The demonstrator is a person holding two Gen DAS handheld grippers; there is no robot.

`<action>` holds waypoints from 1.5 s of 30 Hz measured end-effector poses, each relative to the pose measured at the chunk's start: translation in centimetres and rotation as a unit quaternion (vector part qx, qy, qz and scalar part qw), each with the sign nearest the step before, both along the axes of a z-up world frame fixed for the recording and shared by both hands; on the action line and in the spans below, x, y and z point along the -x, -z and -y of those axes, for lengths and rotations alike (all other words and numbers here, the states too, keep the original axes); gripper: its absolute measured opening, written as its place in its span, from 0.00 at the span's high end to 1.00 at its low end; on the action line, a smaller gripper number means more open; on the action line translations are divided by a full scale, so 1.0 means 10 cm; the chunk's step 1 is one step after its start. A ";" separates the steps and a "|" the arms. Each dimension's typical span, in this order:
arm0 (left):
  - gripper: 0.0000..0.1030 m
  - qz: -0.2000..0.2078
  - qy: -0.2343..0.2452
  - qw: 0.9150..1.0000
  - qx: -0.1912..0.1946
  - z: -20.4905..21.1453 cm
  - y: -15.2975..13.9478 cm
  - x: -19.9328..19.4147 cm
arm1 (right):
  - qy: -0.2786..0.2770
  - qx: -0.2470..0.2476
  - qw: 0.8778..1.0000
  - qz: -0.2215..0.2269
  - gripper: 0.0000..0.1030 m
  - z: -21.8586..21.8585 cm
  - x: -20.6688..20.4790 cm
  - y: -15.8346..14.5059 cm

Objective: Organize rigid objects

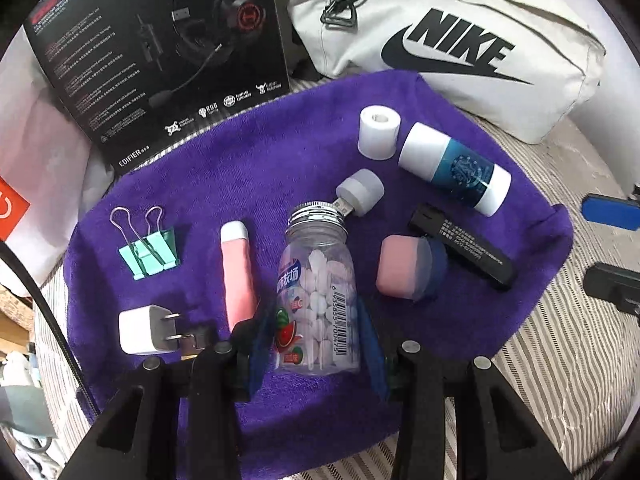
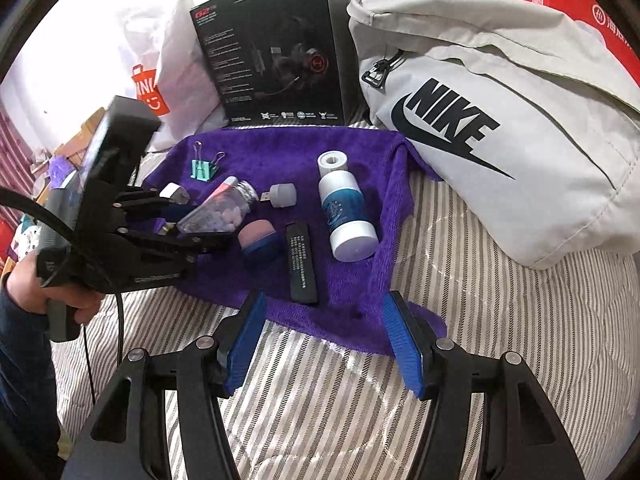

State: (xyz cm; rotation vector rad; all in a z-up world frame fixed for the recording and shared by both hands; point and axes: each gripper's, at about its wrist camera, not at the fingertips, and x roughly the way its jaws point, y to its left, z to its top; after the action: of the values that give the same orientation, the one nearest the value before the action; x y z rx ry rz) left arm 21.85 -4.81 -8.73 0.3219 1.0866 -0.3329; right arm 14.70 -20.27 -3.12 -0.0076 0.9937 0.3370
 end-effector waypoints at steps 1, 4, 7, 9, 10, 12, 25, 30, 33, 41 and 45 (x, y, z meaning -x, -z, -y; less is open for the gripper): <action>0.62 0.001 -0.001 1.000 -0.004 0.02 0.01 0.00 | 0.002 -0.002 1.000 0.001 0.42 0.01 0.01 -0.01; 0.62 0.000 -0.008 1.000 -0.004 0.04 0.00 0.00 | 0.005 -0.008 1.000 0.003 0.42 0.03 0.02 -0.02; 0.61 -0.003 -0.016 1.000 -0.003 0.05 -0.01 0.02 | 0.007 -0.017 1.000 0.004 0.42 0.04 0.03 -0.03; 0.52 -0.004 -0.022 1.000 -0.003 0.06 0.00 0.01 | 0.008 -0.019 1.000 0.003 0.41 0.04 0.04 -0.02; 0.48 -0.004 -0.029 1.000 -0.005 0.04 0.01 0.00 | 0.008 -0.017 1.000 0.001 0.41 0.03 0.04 -0.02; 0.42 -0.006 -0.037 0.999 -0.001 0.00 0.02 0.02 | 0.010 -0.012 1.000 -0.001 0.41 0.01 0.05 -0.01; 0.19 0.024 -0.078 0.996 0.026 -0.17 -0.30 0.46 | 0.031 -0.011 0.999 0.008 0.20 -0.08 0.31 -0.15; 0.04 0.058 -0.097 0.993 0.026 -0.40 -0.52 0.84 | 0.036 -0.008 0.999 0.011 0.10 -0.21 0.44 -0.22; 0.03 0.068 -0.116 0.990 0.036 -0.50 -0.63 1.02 | 0.036 -0.001 0.999 0.017 0.06 -0.31 0.54 -0.27; 0.01 0.082 -0.165 0.979 0.085 -0.76 -0.79 1.52 | 0.033 0.022 0.999 0.022 0.00 -0.55 0.88 -0.29; 0.01 0.100 -0.181 0.976 0.071 -0.81 -0.84 1.75 | 0.041 0.028 0.999 0.015 0.00 -0.57 1.05 -0.30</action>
State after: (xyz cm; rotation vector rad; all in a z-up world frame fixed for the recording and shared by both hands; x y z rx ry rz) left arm 4.37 3.34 -0.31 0.0250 0.8963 -0.0492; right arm 4.21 -14.57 -0.16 -0.0224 0.9712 0.2341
